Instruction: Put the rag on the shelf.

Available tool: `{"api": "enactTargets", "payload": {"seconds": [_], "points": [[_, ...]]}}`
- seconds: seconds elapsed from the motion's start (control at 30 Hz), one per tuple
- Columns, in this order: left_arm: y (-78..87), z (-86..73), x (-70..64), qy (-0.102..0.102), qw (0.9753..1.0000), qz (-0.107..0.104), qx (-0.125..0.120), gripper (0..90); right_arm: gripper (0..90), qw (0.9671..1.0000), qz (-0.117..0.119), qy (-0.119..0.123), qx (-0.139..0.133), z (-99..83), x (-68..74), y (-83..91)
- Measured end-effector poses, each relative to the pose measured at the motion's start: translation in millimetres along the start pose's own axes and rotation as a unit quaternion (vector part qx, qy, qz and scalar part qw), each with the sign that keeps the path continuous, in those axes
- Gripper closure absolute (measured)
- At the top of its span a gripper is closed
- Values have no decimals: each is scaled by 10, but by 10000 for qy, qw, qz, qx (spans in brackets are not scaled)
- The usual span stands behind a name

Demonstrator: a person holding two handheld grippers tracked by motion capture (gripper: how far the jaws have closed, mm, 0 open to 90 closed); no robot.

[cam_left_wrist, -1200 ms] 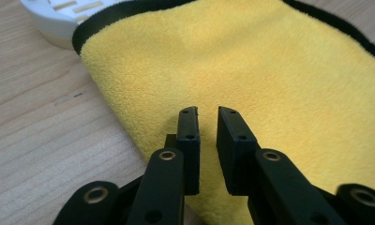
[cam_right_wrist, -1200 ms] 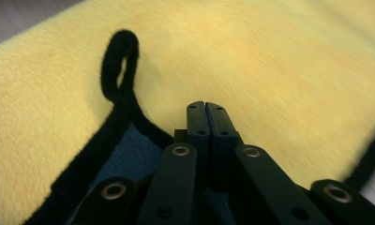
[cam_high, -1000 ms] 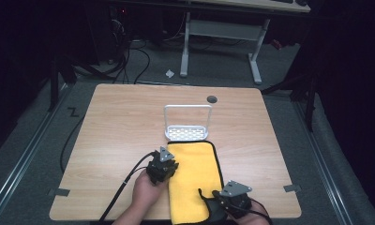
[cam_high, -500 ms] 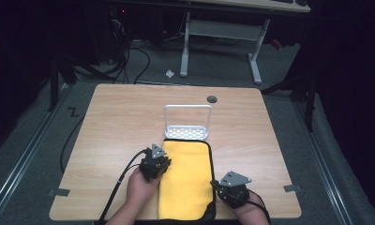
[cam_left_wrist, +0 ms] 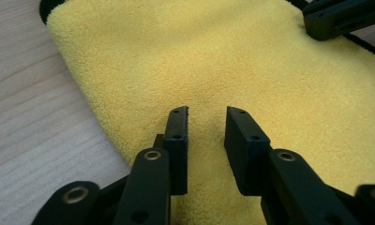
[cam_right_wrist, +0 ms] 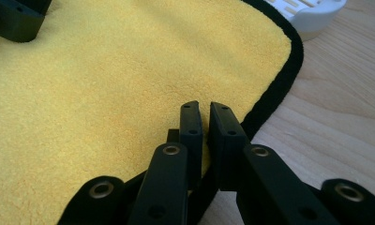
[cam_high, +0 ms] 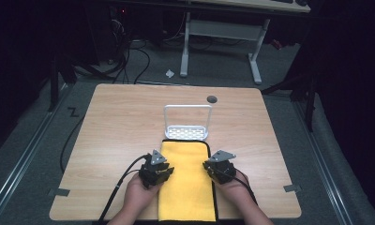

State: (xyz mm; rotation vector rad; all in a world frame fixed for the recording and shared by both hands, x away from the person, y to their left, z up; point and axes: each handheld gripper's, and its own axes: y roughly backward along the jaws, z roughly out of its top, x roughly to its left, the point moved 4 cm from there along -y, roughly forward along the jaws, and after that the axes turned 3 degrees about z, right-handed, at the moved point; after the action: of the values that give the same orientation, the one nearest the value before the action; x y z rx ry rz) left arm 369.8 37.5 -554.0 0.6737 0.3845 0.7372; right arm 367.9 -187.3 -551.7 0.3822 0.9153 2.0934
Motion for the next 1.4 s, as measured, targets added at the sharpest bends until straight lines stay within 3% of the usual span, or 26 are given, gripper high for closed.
{"api": "enactTargets", "payload": {"seconds": [0.13, 0.2, 0.27, 0.3, 0.4, 0.53, 0.67, 0.7, 0.73, 0.77, 0.9, 0.97, 1.07, 1.17, 1.3, 1.33, 1.4], "points": [[73, -77, -60, 29, 9998, -188, 22, 712, 840, 9999, 117, 44, 13, -85, 58, 86], [172, -192, -172, -35, 9994, -355, 9, 712, 832, 9998, 210, 63, 20, -150, 114, 153], [203, -228, -213, -87, 9992, -391, 5, 712, 825, 9997, 242, 83, 12, -186, 145, 187], [260, -277, -278, -190, 9987, -465, 41, 711, 804, 9996, 278, 82, -13, -236, 185, 251], [306, -252, -272, -174, 9988, -461, -47, 683, 774, 9992, 298, -66, -269, -243, 198, 343], [316, -134, -78, 211, 9991, -234, -269, 627, 728, 9983, 250, -251, -465, -246, 121, 383], [313, -44, 170, 581, 9972, -21, -461, 553, 692, 9979, 223, -322, -506, -278, 69, 363], [313, -44, 170, 581, 9972, -21, -461, 526, 683, 9979, 184, -319, -529, -274, 63, 357], [283, -11, 288, 838, 9953, -2, -483, 499, 680, 9979, 167, -338, -532, -270, 64, 349], [254, 2, 338, 965, 9942, -52, -481, 467, 674, 9979, 154, -314, -539, -265, 62, 337], [150, 15, 445, 1199, 9918, -59, -429, 416, 648, 9984, 142, -217, -493, -258, 95, 295], [81, 29, 471, 1395, 9893, -137, -415, 417, 639, 9985, 141, -197, -483, -261, 102, 292], [-33, 43, 454, 1593, 9865, -249, -292, 471, 610, 9985, 115, -159, -517, -262, 102, 275], [-44, 25, 439, 1586, 9867, -129, -339, 580, 599, 9978, 106, -214, -620, -237, 87, 262], [-54, -2, 435, 1543, 9870, -118, -423, 710, 585, 9969, 79, -258, -733, -149, 61, 229], [-59, -6, 431, 1542, 9870, -156, -431, 736, 563, 9972, 47, -288, -687, -48, 34, 158], [-63, -12, 426, 1518, 9873, -163, -431, 756, 547, 9972, 37, -317, -683, 2, 19, 115]]}}
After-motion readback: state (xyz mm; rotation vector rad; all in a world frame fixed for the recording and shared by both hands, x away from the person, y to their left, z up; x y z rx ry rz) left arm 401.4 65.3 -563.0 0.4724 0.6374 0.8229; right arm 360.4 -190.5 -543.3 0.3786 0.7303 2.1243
